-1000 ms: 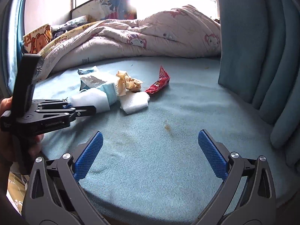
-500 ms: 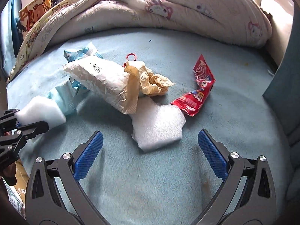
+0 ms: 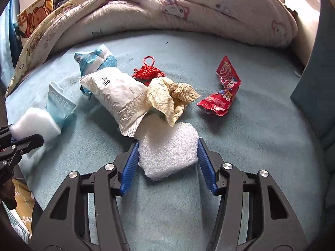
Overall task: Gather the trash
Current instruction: 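Grasp a white foam strip with the left tool while the right tool grasps a white foam sheet, then carry both white foam pieces down toward the white bin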
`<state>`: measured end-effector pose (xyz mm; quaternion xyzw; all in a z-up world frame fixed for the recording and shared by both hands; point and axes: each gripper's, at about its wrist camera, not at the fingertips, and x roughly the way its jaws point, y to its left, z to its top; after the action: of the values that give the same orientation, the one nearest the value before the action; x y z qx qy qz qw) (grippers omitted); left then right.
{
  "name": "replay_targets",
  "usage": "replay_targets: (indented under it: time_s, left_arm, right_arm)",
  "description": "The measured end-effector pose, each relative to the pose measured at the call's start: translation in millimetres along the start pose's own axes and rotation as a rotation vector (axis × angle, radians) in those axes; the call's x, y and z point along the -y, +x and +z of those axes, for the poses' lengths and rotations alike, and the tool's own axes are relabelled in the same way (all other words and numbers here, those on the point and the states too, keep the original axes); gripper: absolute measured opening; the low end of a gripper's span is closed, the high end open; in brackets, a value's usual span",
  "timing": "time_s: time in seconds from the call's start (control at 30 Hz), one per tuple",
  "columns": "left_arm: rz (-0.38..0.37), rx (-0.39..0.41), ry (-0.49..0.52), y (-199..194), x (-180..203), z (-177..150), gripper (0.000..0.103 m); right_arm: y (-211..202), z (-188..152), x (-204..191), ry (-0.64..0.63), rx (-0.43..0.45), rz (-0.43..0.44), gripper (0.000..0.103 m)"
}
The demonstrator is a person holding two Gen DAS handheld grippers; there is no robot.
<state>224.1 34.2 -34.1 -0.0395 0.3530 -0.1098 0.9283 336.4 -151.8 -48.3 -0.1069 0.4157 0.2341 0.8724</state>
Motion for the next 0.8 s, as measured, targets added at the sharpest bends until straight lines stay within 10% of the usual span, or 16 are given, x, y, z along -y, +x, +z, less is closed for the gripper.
replay_targets:
  time_s: [0.8]
  left_arm:
    - [0.024, -0.016, 0.027, -58, 23, -56, 0.008]
  right_arm:
    - [-100, -77, -34, -0.020, 0.120, 0.069, 0.051]
